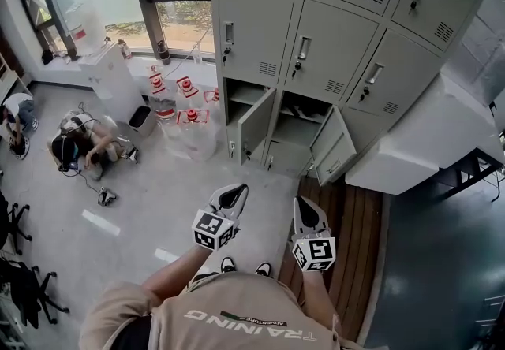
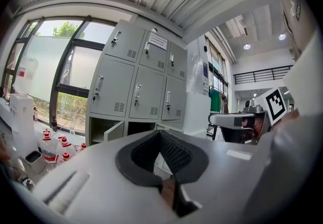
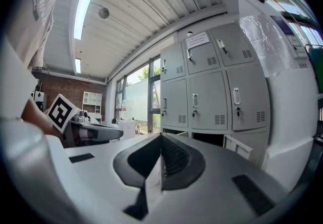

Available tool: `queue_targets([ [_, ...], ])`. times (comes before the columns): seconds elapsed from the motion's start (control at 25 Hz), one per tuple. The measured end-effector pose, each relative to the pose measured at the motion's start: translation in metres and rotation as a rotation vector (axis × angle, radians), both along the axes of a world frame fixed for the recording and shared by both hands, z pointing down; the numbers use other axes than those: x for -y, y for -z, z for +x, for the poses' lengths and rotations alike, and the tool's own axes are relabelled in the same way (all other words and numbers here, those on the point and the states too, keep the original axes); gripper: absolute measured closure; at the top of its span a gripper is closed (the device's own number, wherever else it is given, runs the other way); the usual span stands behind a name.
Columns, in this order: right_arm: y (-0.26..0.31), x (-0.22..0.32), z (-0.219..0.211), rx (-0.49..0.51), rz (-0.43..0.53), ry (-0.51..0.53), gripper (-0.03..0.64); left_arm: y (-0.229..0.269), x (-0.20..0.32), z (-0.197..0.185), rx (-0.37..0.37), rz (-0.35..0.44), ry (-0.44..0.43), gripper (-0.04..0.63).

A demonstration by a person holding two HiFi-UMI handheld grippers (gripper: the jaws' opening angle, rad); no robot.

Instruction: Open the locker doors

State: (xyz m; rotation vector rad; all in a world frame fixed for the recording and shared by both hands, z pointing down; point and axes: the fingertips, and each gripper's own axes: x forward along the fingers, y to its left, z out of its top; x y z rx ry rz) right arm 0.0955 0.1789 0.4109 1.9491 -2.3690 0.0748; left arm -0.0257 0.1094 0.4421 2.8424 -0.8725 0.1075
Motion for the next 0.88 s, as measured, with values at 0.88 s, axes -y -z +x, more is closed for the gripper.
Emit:
queue_targets([
  [0.88, 0.005, -0.005, 0.0, -0.016, 0.014, 0.03, 0.606, 0.004, -0.007, 0.002, 0.005, 0.002, 0.026, 0.589],
])
